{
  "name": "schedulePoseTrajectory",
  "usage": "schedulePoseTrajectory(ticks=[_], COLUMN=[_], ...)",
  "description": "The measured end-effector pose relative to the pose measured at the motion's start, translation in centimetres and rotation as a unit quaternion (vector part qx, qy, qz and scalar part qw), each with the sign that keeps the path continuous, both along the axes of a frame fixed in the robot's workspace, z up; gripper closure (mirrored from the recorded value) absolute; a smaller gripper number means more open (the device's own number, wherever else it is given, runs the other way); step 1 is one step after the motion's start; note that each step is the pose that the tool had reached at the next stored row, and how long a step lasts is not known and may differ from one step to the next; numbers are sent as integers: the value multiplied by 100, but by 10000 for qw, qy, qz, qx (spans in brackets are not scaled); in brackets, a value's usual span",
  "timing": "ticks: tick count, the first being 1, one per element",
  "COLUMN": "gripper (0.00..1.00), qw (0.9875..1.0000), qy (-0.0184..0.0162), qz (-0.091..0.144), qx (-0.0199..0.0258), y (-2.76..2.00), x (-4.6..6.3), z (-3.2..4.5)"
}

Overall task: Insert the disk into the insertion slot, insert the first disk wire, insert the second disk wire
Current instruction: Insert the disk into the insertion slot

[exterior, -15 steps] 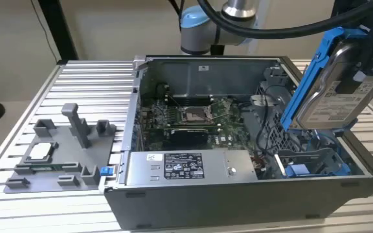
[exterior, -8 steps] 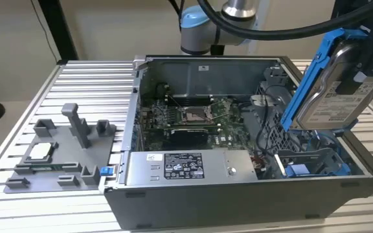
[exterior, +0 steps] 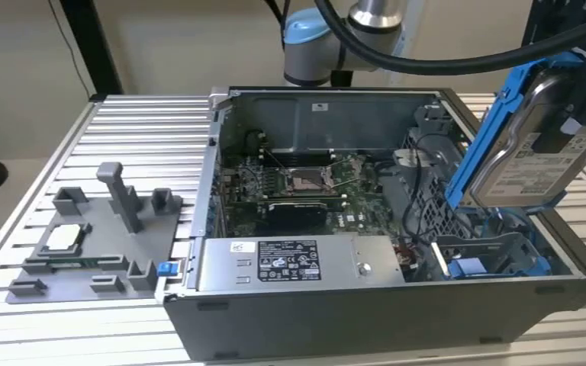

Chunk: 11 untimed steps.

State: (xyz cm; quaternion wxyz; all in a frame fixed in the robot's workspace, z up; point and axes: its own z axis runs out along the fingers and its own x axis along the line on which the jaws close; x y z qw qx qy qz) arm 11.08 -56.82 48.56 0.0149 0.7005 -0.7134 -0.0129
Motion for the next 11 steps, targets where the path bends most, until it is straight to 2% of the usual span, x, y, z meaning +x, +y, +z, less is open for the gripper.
schedulePoseTrajectory(ticks=[11], gripper=[100], qw=[10000], qy=[0], qz=[0], qx=[0], y=[-16], x=[88], z=[-53])
